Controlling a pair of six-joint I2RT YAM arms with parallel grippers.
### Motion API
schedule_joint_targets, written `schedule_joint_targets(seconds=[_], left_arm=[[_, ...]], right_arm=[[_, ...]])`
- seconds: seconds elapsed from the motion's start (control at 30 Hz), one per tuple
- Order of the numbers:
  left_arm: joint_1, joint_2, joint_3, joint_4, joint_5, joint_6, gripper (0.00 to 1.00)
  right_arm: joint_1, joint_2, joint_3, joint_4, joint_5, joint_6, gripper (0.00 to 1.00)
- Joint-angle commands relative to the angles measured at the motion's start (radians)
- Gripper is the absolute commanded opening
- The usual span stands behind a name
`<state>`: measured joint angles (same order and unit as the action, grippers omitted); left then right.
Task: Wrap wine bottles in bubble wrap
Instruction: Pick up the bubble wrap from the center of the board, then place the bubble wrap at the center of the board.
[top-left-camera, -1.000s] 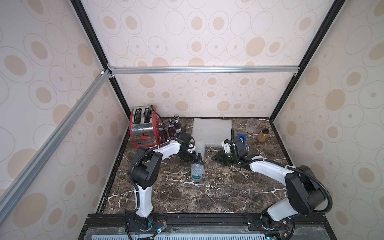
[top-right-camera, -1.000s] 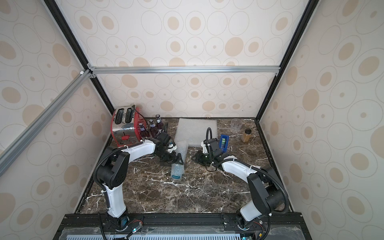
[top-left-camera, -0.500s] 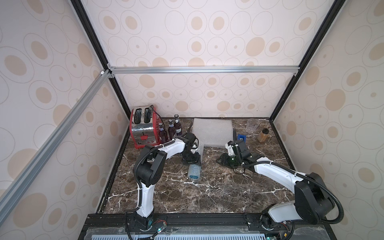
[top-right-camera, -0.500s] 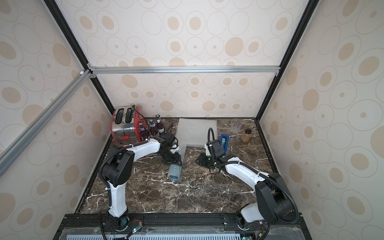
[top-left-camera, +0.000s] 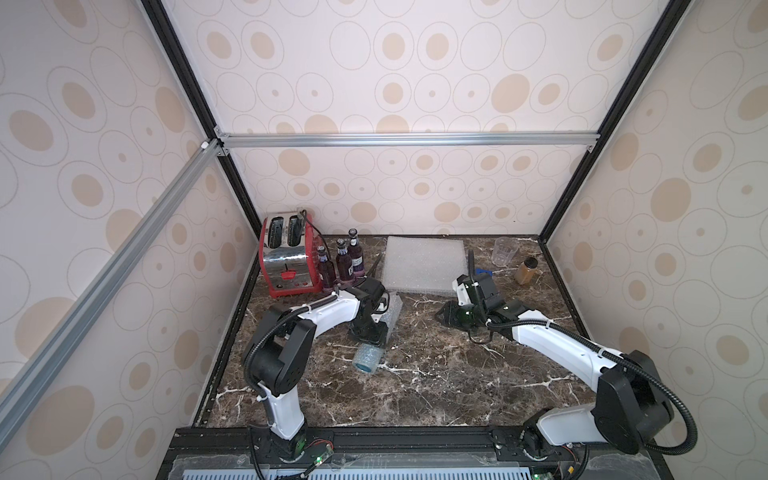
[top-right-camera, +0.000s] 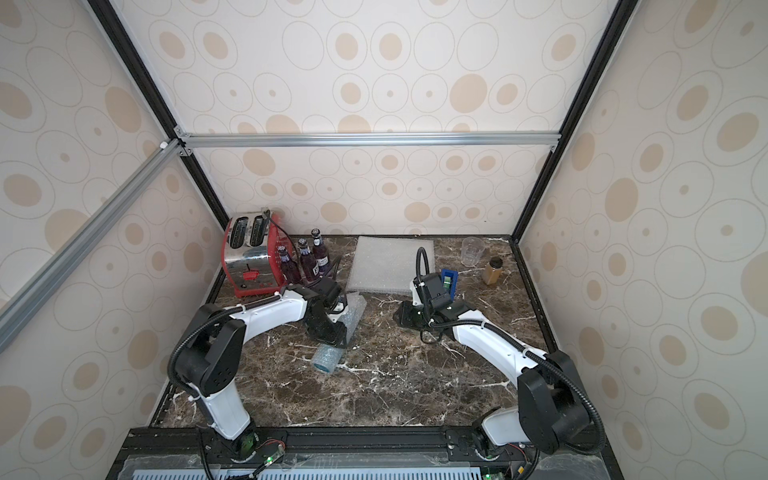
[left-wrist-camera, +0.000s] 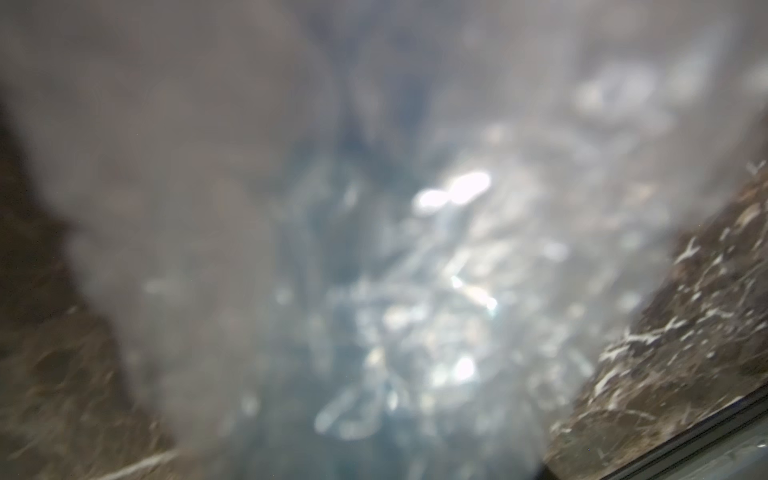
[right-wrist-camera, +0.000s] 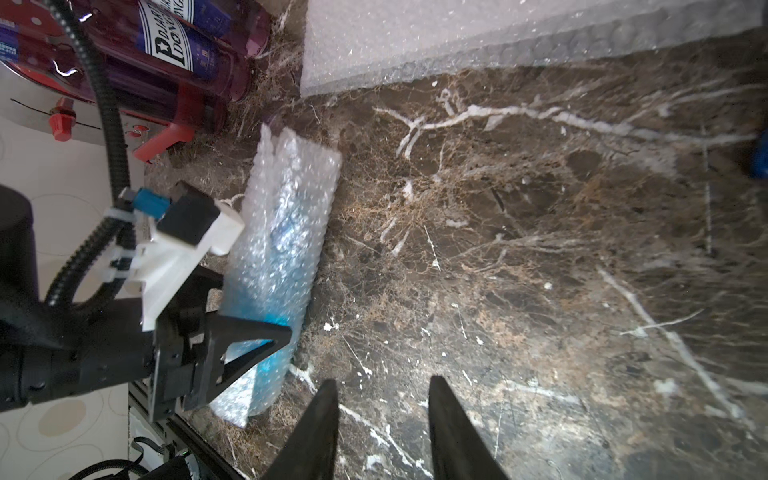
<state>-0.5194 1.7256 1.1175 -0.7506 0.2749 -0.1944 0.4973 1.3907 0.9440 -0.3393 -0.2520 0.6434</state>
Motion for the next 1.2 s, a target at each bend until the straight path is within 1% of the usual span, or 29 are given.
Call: schedule_joint_targets(seconds=[0.0, 0.07, 0.13, 0.23, 0.3, 0.4, 0.47, 0.57, 0.63, 0.7, 0.8, 0.87, 0.9, 0.93, 1.03, 1.17], left_arm=[[0.030, -0.167, 0.000, -0.060, -0.026, 0.186, 0.17], [0.055, -0.249, -0.021, -0.094, -0.013, 0.266, 0.17], [0.085, -0.332, -0.048, -0.121, -0.023, 0.336, 0.14], [0.166, -0.422, -0.095, -0.152, -0.061, 0.389, 0.07], [0.239, -0.476, -0.118, -0.180, -0.073, 0.426, 0.05], [0.314, -0.537, -0.141, -0.219, -0.152, 0.485, 0.04], [0.351, -0.576, -0.164, -0.242, -0.229, 0.526, 0.03], [0.409, -0.584, -0.184, -0.301, -0.324, 0.564, 0.00], [0.467, -0.576, -0.200, -0.335, -0.366, 0.579, 0.00], [0.546, -0.569, -0.224, -0.350, -0.369, 0.610, 0.00], [0.685, -0.551, -0.238, -0.313, -0.400, 0.641, 0.00], [0.793, -0.521, -0.224, -0.277, -0.394, 0.644, 0.00], [0.824, -0.506, -0.216, -0.261, -0.390, 0.638, 0.01], [0.843, -0.487, -0.210, -0.243, -0.383, 0.628, 0.01], [0.852, -0.442, -0.220, -0.187, -0.354, 0.591, 0.03], [0.892, -0.363, -0.245, -0.096, -0.357, 0.544, 0.04]], right_arm=[[0.000, 0.000, 0.059, -0.071, 0.061, -0.059, 0.39], [0.000, 0.002, 0.097, -0.123, 0.104, -0.092, 0.42], [0.000, 0.002, 0.133, -0.167, 0.140, -0.130, 0.48], [-0.005, -0.009, 0.172, -0.212, 0.218, -0.189, 0.63], [-0.023, -0.019, 0.199, -0.244, 0.248, -0.218, 0.72], [-0.059, -0.038, 0.228, -0.271, 0.256, -0.253, 0.80], [-0.086, -0.055, 0.239, -0.274, 0.265, -0.274, 0.85], [-0.129, -0.074, 0.253, -0.286, 0.261, -0.285, 0.91], [-0.144, -0.083, 0.259, -0.285, 0.260, -0.297, 0.93], [-0.145, -0.085, 0.265, -0.283, 0.267, -0.313, 0.94], [-0.145, -0.072, 0.285, -0.289, 0.272, -0.318, 0.95], [-0.145, -0.056, 0.303, -0.294, 0.256, -0.318, 0.95], [-0.145, -0.049, 0.308, -0.293, 0.249, -0.319, 0.95], [-0.145, -0.043, 0.312, -0.289, 0.243, -0.321, 0.95], [-0.146, -0.029, 0.323, -0.285, 0.235, -0.313, 0.94], [-0.143, -0.027, 0.324, -0.265, 0.214, -0.293, 0.93]])
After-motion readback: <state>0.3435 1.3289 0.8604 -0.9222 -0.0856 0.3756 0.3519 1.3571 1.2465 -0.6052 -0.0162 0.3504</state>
